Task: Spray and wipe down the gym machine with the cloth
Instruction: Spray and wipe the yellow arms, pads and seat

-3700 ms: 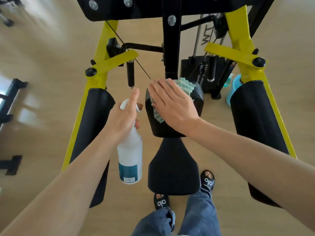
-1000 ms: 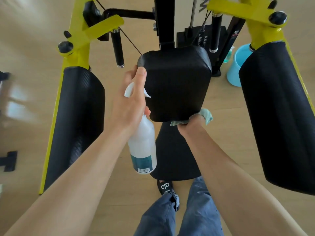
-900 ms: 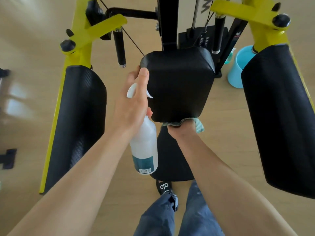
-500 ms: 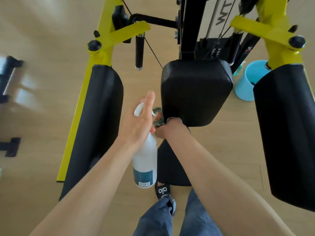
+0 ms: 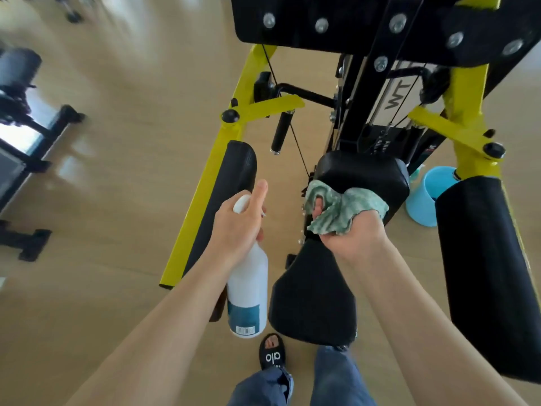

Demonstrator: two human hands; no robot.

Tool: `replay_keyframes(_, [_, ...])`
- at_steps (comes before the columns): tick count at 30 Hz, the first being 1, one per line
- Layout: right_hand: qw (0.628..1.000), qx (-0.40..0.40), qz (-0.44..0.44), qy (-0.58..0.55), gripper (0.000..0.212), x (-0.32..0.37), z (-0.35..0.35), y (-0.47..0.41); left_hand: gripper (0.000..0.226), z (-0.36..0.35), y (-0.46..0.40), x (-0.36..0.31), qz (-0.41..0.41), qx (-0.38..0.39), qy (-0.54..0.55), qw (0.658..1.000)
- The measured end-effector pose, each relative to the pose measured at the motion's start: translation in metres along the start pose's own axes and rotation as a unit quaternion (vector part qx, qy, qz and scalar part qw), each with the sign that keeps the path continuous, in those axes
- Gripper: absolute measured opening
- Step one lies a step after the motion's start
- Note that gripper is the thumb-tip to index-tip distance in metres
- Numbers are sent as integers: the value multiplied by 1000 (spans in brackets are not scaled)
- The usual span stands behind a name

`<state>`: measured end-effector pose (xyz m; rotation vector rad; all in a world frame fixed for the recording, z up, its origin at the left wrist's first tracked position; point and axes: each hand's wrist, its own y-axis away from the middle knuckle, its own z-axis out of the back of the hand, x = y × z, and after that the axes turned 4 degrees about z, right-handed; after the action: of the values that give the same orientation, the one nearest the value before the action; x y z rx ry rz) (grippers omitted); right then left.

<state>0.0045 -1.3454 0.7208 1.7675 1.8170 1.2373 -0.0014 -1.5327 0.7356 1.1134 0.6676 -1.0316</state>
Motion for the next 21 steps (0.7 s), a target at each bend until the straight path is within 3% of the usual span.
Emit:
replay_keyframes(4, [990, 99, -11, 103, 45, -15, 1, 16, 32, 4, 4, -3, 21, -8, 3, 1000])
replay_keyframes(7, [990, 105, 4, 93, 46, -18, -4, 15, 26, 4, 9, -1, 29, -30, -4, 999])
replay_keyframes(21, [985, 141, -51, 81, 54, 3, -14, -16, 32, -10, 25, 9, 62, -149, -32, 986])
